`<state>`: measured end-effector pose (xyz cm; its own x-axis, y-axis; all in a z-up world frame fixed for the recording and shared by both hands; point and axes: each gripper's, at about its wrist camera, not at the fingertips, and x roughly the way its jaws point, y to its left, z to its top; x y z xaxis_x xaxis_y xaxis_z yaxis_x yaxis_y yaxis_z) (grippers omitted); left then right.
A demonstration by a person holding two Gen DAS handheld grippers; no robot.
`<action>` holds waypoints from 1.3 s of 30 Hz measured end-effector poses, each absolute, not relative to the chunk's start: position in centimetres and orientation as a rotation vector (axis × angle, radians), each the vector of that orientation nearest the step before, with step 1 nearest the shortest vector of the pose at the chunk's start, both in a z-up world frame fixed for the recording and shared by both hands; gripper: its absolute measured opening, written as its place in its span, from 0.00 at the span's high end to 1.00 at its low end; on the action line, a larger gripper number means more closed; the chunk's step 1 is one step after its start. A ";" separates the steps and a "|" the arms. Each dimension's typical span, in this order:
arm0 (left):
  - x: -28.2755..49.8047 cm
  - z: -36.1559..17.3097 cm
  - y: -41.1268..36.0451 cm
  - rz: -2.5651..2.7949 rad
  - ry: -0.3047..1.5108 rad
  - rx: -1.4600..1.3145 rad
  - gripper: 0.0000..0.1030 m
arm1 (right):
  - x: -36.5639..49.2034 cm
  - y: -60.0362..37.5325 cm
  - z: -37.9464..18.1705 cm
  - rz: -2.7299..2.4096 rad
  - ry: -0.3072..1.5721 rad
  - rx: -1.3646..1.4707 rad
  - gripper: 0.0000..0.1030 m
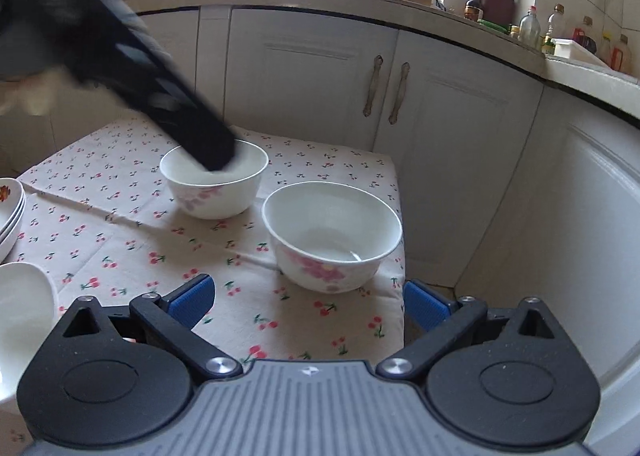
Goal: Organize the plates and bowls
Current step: 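Move the left tool to another pink-flowered bowl and grip its rim, then lift the bowl with the left tool over the placed bowl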
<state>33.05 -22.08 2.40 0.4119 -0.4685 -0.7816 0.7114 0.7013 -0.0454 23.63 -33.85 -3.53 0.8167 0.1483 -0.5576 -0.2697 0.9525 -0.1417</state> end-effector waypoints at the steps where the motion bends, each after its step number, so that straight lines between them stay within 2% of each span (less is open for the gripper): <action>1: 33.9 2.0 -22.8 -0.756 0.881 0.322 0.08 | 24.0 -34.2 -3.8 0.225 0.564 -0.213 0.01; 11: 39.5 -1.1 -26.6 -0.740 0.989 0.312 0.13 | 26.1 -35.9 -5.4 0.260 0.519 -0.159 0.04; 14: 40.5 -1.8 -27.1 -0.732 1.011 0.307 0.16 | 26.6 -35.8 -5.9 0.265 0.522 -0.196 0.09; 20: 41.5 -2.5 -27.5 -0.722 1.040 0.304 0.20 | 27.2 -36.0 -6.1 0.278 0.524 -0.173 0.13; 23: 41.8 -2.8 -27.8 -0.721 1.053 0.313 0.26 | 27.4 -35.9 -6.1 0.285 0.525 -0.180 0.16; 26: 41.8 -2.9 -27.9 -0.727 1.061 0.313 0.26 | 27.4 -35.7 -6.2 0.285 0.522 -0.193 0.19; 30: 41.8 -3.1 -28.0 -0.732 1.074 0.318 0.33 | 27.4 -35.8 -6.1 0.283 0.515 -0.188 0.21; 39: 41.7 -3.2 -28.0 -0.729 1.078 0.324 0.33 | 27.5 -35.9 -5.9 0.277 0.508 -0.186 0.22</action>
<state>41.73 -27.99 -3.17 0.2726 -0.3789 -0.8844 0.6791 0.7269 -0.1021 27.47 -35.86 -5.87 0.8377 0.2149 -0.5021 -0.3065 0.9459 -0.1066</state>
